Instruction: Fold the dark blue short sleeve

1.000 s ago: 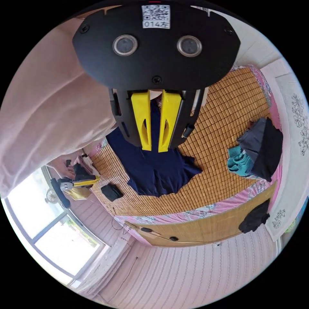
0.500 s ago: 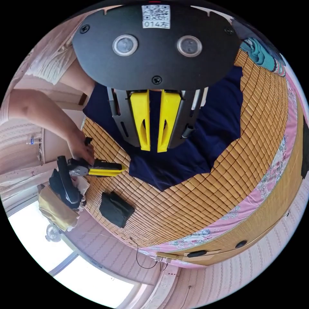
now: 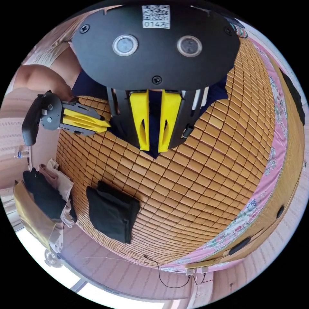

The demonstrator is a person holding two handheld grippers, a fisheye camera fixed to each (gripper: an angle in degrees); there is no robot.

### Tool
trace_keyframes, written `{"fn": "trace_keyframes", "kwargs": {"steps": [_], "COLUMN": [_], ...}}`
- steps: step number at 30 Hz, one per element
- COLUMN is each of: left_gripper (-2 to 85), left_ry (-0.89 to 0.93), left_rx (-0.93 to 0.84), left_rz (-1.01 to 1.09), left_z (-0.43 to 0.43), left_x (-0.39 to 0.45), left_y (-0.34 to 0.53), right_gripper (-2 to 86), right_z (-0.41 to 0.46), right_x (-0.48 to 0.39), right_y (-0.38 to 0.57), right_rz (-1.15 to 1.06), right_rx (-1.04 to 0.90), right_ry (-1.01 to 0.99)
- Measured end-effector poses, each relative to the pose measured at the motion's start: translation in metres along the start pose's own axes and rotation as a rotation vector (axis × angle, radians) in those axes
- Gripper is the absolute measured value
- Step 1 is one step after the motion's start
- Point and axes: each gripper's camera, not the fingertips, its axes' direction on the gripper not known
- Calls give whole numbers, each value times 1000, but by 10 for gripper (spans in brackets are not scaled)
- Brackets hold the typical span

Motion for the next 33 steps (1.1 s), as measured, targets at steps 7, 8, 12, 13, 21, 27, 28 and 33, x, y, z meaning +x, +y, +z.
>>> {"fn": "trace_keyframes", "kwargs": {"steps": [7,8,12,13,21,27,28,33], "left_gripper": [3,-2,-4,-3,5,-4,-4,44], "left_ry": [-72,-69,-54,-68,-128,-58,-71,-112], "left_rx": [-93,-55,6,13,196,308,313,286], "left_rz": [163,179,217,233,55,-259,-338,-668], "left_z": [47,41,43,45,-73,-156,-168,-216], "left_x": [35,40,51,52,-9,-76,-80,-88], "left_y": [-2,1,7,12,116,382,438,610], "right_gripper": [0,0,2,3,9,3,2,-2], "right_z": [-5,-9,-12,-12,-49,-92,-95,-94], "right_x": [-3,-5,-19,-21,-61,-112,-122,-253], "right_y": [1,1,-5,-6,-24,-34,-36,-68], "right_rz": [36,40,71,73,7,-235,-271,-604], "right_rx": [15,23,10,11,-16,-86,-92,-136], "right_ry": [-55,-53,-39,-41,76,172,176,60]}}
